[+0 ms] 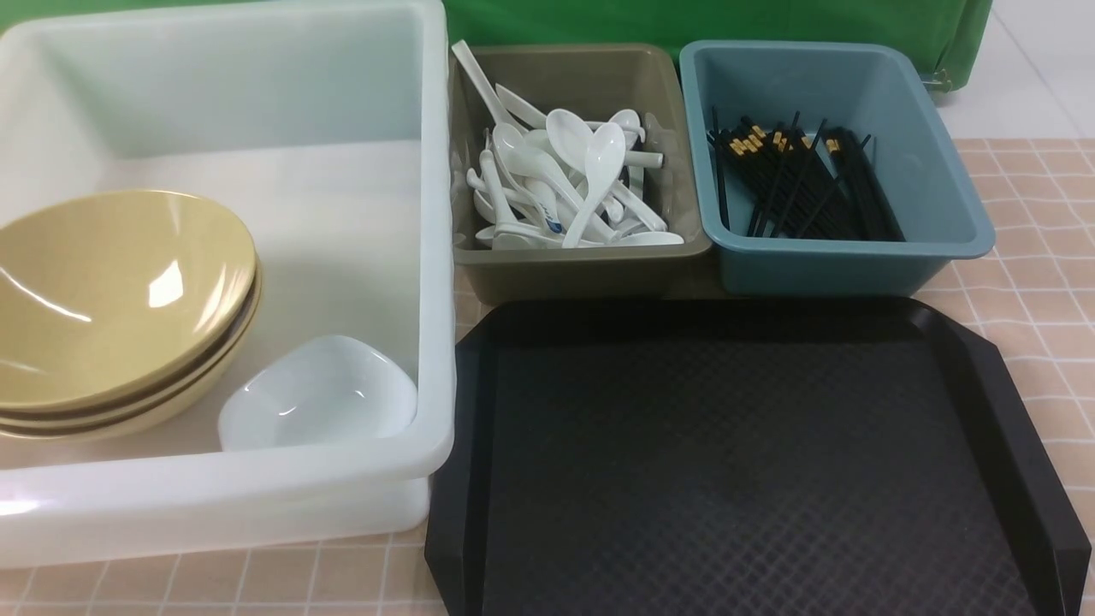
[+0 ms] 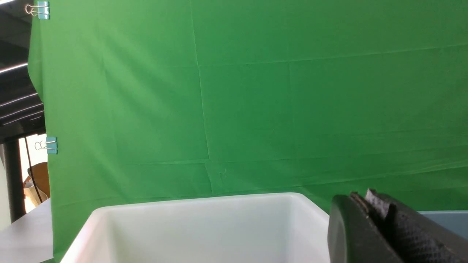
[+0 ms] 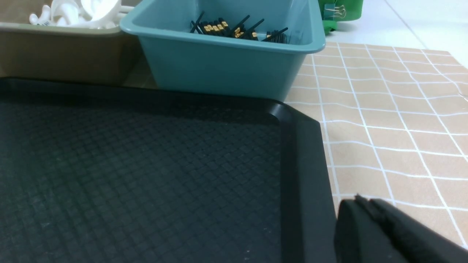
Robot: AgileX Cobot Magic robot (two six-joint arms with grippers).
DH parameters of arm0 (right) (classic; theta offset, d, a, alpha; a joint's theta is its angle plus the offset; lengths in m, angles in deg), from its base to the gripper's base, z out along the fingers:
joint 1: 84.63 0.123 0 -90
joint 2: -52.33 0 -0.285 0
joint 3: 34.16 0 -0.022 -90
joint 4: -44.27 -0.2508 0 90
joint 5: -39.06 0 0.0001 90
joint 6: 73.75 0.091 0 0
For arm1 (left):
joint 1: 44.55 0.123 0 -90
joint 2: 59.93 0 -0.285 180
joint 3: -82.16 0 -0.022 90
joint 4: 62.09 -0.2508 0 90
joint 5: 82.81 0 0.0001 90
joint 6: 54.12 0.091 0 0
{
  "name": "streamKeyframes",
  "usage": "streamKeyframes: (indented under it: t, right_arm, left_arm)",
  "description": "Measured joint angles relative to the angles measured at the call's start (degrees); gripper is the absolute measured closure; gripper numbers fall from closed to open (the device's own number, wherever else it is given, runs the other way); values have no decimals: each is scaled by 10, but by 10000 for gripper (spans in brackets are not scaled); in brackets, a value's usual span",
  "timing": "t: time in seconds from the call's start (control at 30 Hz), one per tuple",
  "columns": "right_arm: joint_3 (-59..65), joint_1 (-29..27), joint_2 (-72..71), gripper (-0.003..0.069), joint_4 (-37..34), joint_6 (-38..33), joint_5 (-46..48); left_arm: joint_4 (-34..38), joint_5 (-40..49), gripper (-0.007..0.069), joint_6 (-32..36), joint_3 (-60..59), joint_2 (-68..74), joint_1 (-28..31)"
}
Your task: On brown table put chopsticks spoon bowls plates into blue grey white boxes.
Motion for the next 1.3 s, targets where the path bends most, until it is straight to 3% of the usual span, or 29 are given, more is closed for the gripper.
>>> streamKeyframes:
  t: [0.27,0.37,0.4,0.47,0.5,0.6,0.7,0.97,1.3]
  right_arm:
    - [0,0,0,609,0,0,1]
    - [0,0,0,609,0,0,1]
    - [0,0,0,607,0,0,1]
    - [0,0,0,606,0,0,1]
    - [0,0,0,605,0,0,1]
    - [0,0,0,603,0,0,1]
    - [0,0,0,599,0,0,2]
    - [0,0,0,589,0,0,2]
    - [0,0,0,580,0,0,2]
  left_arm:
    - [-17,5,623,-12,-61,-49,29]
    - [-51,31,623,-54,-97,-58,52]
    - [-82,51,623,-109,-124,-59,67]
    - [-96,66,623,-144,-134,-59,75]
    - [-110,88,623,-194,-142,-59,80]
    - [-126,179,623,-234,-142,-59,81]
    - [-129,233,623,-229,-142,-59,82]
    - [-129,236,623,-145,-142,-60,82]
    - [-129,236,623,-126,-142,-60,82]
